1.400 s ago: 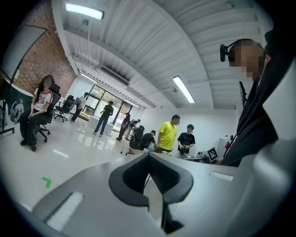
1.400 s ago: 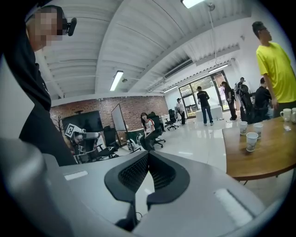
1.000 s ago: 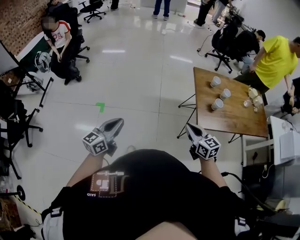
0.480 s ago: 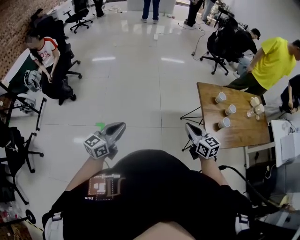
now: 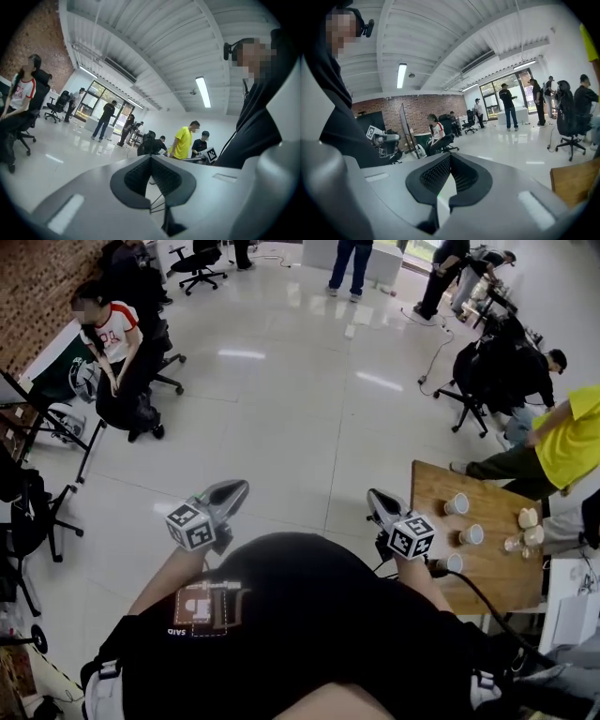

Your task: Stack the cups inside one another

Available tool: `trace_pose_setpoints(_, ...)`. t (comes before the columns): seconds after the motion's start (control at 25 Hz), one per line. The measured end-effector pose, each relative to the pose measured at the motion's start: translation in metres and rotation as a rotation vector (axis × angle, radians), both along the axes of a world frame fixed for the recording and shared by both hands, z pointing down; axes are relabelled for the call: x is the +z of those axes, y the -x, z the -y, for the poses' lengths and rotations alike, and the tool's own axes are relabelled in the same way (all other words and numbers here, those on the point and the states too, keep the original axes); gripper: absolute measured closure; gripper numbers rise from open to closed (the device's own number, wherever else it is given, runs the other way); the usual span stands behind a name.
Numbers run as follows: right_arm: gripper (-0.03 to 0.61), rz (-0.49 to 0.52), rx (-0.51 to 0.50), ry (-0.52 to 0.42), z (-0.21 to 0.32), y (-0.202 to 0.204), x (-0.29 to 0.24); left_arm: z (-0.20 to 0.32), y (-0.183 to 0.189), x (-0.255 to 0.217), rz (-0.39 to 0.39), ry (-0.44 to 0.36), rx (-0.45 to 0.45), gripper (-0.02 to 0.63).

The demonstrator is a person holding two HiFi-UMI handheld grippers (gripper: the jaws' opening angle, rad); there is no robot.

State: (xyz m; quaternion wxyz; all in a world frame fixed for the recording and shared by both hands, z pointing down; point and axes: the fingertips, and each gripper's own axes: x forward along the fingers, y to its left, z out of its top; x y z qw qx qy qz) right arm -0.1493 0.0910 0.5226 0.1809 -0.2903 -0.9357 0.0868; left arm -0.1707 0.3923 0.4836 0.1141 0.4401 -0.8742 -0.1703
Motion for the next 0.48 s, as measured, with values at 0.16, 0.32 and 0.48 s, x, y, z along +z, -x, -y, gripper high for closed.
trace_pose_setpoints(0.16, 0.565, -0.002, -0.098, 0.004, 0.019, 0.056, -0.003, 0.04, 0.048, -0.007, -0.004, 0.005, -0.032, 0.614)
trace_pose_setpoints(0.32, 0.565, 0.003, -0.072, 0.025, 0.042, 0.104, 0.002, 0.072, 0.097, -0.012, 0.0, 0.011, -0.002, 0.614)
trace_pose_setpoints(0.48, 0.565, -0.023, -0.008, 0.021, 0.063, 0.123, 0.008, 0.093, 0.14, -0.013, -0.015, 0.022, 0.06, 0.614)
